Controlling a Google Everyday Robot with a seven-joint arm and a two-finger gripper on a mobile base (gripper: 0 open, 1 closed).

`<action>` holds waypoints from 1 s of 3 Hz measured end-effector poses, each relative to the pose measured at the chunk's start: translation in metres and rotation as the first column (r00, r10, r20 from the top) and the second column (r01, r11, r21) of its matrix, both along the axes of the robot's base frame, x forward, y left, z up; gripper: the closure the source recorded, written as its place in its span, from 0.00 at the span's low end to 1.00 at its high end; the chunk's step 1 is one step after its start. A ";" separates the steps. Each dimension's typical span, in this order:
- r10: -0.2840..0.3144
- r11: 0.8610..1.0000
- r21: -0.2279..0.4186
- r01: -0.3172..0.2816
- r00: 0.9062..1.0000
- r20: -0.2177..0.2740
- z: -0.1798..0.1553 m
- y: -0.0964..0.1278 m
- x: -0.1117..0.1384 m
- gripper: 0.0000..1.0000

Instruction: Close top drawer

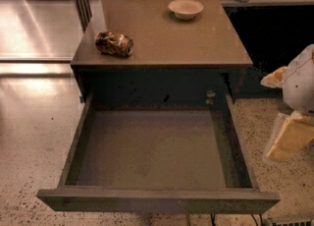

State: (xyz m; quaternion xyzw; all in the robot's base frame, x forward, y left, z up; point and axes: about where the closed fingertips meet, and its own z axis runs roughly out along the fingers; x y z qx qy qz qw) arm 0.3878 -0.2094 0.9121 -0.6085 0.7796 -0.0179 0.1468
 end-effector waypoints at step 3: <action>-0.020 1.000 0.007 0.020 1.000 -0.024 -0.024 0.001 -0.015 0.87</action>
Offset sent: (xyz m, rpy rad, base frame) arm -0.0039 -0.0009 -0.0094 -0.0034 0.0190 -0.0012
